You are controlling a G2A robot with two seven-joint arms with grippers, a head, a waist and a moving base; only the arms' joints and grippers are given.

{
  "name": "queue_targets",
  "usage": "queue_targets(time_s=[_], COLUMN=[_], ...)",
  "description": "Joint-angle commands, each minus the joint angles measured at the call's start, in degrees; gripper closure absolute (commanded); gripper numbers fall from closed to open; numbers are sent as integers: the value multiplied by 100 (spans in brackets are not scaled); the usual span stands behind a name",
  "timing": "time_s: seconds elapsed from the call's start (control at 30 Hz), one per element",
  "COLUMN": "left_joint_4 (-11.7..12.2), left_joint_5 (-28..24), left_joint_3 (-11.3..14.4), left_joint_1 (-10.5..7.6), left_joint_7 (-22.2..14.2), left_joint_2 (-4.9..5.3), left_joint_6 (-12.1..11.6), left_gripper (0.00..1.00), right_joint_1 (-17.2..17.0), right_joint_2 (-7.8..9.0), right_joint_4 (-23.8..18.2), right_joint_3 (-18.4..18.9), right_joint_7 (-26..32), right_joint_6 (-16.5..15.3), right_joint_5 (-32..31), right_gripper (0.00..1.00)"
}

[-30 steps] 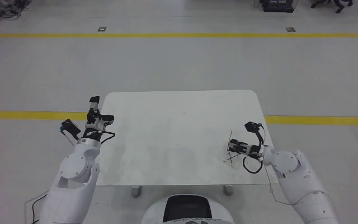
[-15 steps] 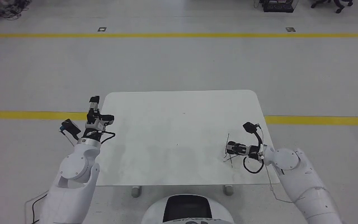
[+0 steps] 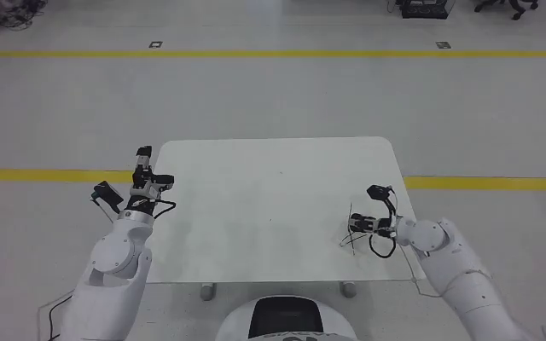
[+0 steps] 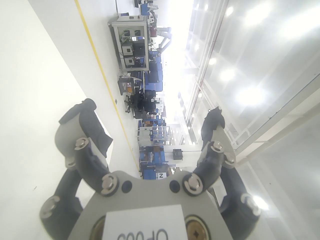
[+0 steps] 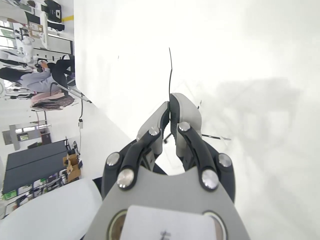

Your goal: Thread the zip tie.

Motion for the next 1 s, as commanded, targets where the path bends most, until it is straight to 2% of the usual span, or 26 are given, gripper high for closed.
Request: queue_targets(time_s=[0.0, 0.57, 0.8, 0.97], left_joint_4=[0, 0, 0, 0], left_joint_5=[0, 0, 0, 0], left_joint_3=[0, 0, 0, 0], left_joint_1=[0, 0, 0, 0], left_joint_7=[0, 0, 0, 0], left_joint_2=[0, 0, 0, 0], left_joint_6=[0, 0, 0, 0], left_gripper=[0, 0, 0, 0], right_joint_1=[-95, -644, -785, -773], right_joint_2=[30, 382, 560, 677], right_joint_4=[-165, -1080, -1326, -1341], right_joint_3=[11, -22, -136, -240], right_joint_7=[-174, -902, -1236, -1212], right_joint_6=[0, 0, 0, 0], right_joint_5=[-90, -88, -142, 42], right_gripper=[100, 100, 100, 100])
